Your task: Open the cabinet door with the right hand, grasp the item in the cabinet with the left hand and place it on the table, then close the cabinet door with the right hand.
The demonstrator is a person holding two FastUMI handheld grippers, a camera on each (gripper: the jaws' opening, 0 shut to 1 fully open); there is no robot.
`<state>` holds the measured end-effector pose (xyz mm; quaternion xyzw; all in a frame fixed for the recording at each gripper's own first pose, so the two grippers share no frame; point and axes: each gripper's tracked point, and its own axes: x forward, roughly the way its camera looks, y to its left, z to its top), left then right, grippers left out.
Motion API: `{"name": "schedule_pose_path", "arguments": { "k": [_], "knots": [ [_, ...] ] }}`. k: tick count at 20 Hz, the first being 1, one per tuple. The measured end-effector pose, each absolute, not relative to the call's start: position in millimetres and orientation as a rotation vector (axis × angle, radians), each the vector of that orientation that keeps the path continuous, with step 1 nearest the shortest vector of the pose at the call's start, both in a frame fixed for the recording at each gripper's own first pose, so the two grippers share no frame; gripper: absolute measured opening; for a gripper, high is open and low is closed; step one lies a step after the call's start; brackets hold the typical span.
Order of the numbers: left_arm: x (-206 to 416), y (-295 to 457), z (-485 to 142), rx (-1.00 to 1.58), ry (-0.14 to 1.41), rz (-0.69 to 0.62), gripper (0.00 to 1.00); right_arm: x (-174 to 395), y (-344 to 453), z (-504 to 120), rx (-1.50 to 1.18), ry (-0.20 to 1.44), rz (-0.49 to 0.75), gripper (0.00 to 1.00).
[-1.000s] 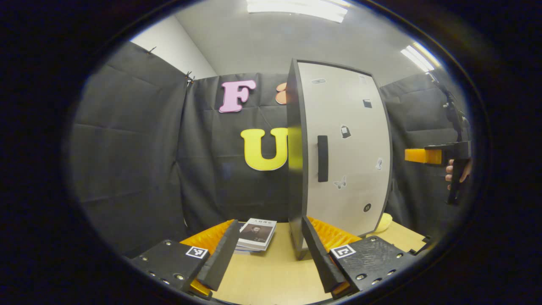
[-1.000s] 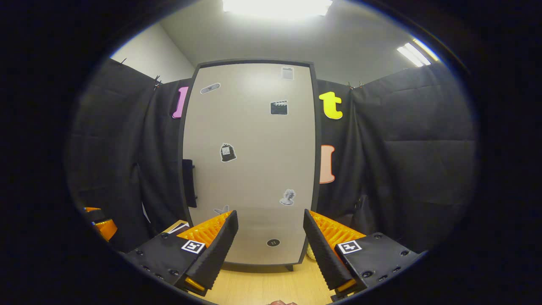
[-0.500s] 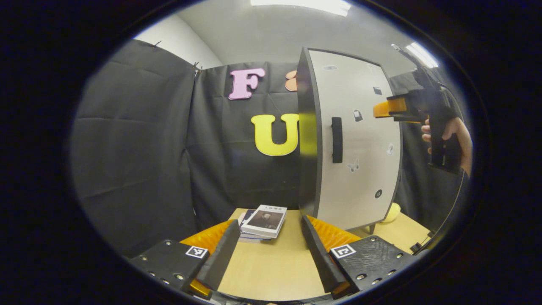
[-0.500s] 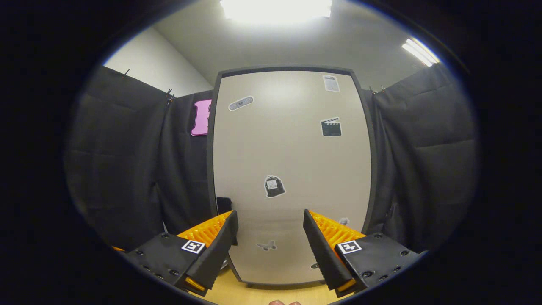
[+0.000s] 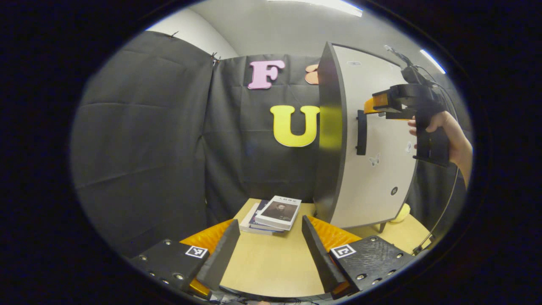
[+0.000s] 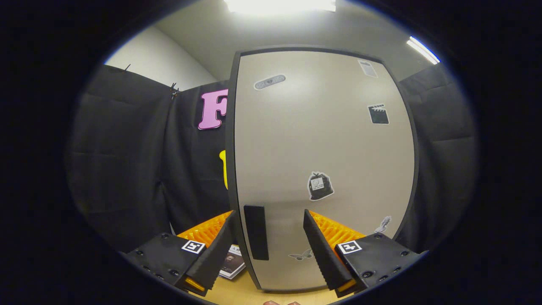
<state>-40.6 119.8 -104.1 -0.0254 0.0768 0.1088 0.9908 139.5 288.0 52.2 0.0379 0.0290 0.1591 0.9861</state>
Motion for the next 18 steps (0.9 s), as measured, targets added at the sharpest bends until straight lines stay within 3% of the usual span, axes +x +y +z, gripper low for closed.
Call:
{"name": "schedule_pose_path", "arguments": {
  "k": [9,16,18],
  "knots": [
    [-43,133,-128,-0.044,0.205,0.228,0.87,182,314,1,0.062,0.172,0.264,0.94],
    [-43,144,-127,-0.022,0.198,0.244,0.87,182,327,-4,0.104,0.206,0.245,0.39],
    [-44,145,-127,-0.020,0.197,0.250,0.87,183,327,-6,0.096,0.194,0.221,0.38]
  ]
}}
